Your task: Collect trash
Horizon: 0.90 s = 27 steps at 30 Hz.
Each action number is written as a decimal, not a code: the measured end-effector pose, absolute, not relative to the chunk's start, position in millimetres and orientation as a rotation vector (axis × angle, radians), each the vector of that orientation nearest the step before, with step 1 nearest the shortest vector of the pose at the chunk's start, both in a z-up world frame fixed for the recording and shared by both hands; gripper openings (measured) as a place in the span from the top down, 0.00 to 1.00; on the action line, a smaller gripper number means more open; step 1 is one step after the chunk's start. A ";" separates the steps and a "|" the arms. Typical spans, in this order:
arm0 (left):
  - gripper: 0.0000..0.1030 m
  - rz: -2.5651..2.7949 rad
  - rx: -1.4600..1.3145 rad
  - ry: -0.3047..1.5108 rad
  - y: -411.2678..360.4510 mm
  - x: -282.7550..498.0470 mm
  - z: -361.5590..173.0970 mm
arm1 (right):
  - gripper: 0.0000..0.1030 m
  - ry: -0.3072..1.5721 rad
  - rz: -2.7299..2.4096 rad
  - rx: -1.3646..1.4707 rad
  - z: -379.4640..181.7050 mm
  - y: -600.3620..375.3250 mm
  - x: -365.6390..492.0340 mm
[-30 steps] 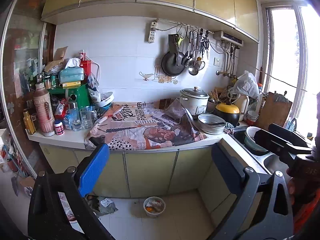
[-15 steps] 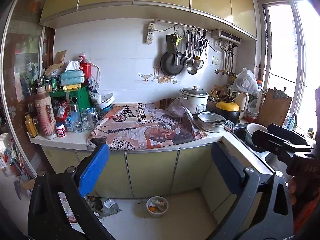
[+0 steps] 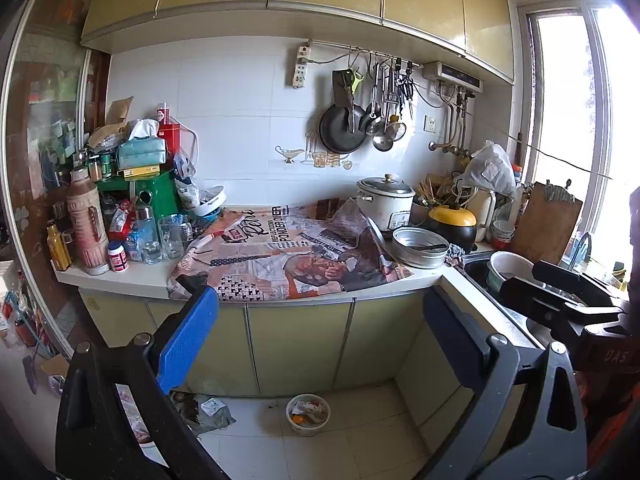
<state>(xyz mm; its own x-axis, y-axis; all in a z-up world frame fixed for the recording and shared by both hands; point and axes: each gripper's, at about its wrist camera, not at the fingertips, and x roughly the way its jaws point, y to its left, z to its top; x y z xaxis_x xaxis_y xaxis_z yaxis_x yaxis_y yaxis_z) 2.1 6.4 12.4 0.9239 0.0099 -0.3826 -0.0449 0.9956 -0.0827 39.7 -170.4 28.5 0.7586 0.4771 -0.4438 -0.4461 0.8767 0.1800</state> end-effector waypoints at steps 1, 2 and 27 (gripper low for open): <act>0.01 0.028 -0.094 0.391 6.4 2.3 12.4 | 0.01 0.502 0.504 0.064 28.1 -170.3 39.2; 0.01 0.029 -0.098 0.390 6.3 3.0 12.7 | 0.01 0.502 0.506 0.065 28.1 -170.6 38.9; 0.01 0.009 -0.125 0.399 23.7 14.7 11.0 | 0.01 0.506 0.519 0.054 31.1 -160.7 47.1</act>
